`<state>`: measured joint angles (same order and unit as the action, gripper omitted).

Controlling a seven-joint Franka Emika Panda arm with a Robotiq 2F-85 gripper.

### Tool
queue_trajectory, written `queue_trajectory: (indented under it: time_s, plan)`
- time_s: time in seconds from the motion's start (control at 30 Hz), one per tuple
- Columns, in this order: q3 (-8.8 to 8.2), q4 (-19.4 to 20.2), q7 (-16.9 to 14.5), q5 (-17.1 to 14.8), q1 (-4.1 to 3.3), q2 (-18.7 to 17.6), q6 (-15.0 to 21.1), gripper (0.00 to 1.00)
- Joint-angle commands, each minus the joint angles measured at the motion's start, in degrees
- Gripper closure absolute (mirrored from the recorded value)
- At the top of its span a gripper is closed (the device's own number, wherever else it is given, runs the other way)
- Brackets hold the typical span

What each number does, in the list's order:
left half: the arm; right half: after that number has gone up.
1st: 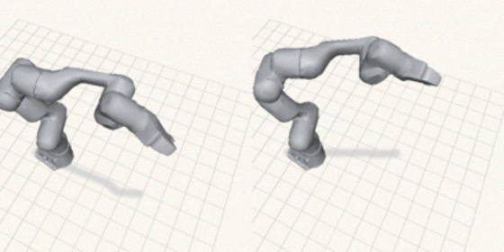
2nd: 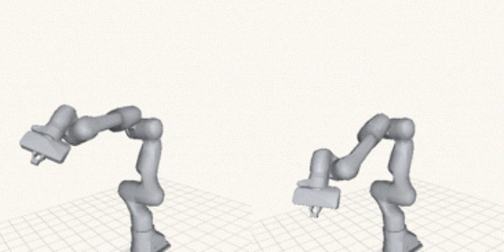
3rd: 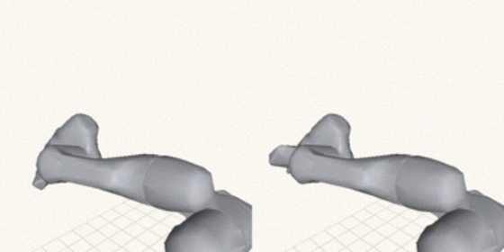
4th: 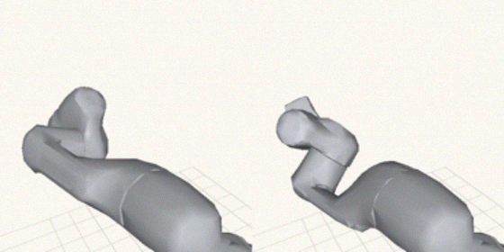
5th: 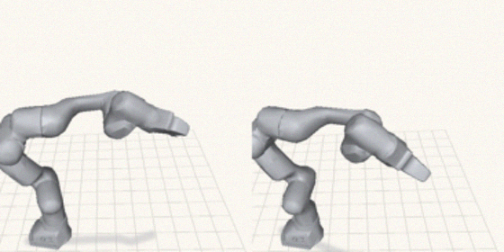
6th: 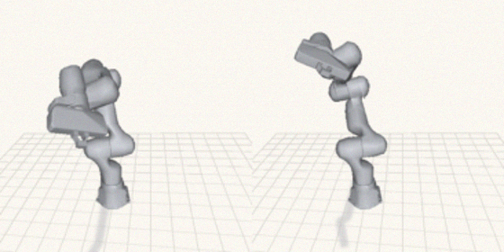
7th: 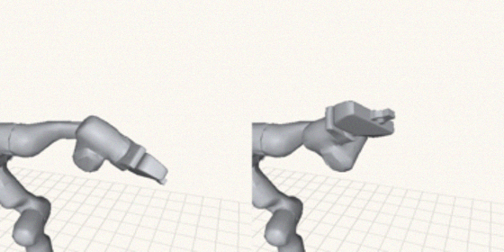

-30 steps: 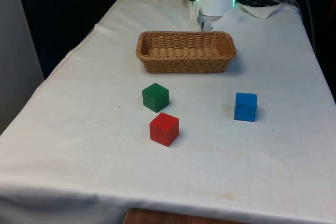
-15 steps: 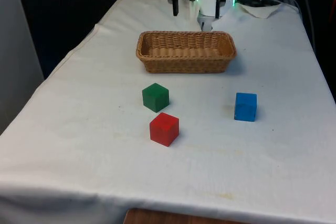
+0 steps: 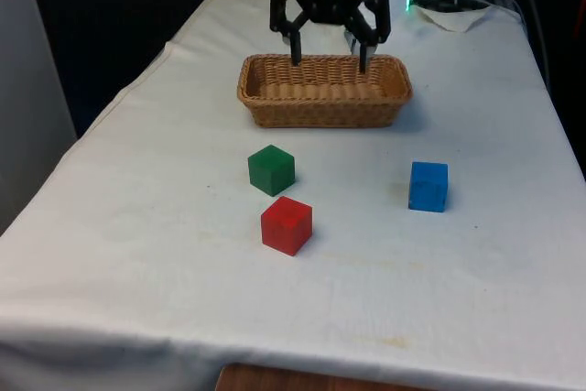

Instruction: Pick up exactly two blocks and place them into the basket.

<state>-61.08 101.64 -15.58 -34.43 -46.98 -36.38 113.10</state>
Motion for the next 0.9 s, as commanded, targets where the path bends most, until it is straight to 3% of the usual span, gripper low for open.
queue_trajectory:
  time_s: [0.0, 0.43, 0.67, 0.7, 0.87]
  plan:
    - [0.29, 0.6, 0.1, -1.1, 0.23, -0.6, 1.4, 0.00]
    - [0.17, 1.8, 0.0, -6.8, 0.74, -5.8, 4.2, 0.00]
    - [0.97, 2.5, -0.1, -11.3, 1.66, -9.2, 6.8, 0.00]
    - [0.57, 2.3, 0.0, -10.8, 1.38, -9.3, 6.0, 0.00]
    - [0.97, 2.5, -1.0, -14.4, 2.41, -11.9, 8.3, 0.00]
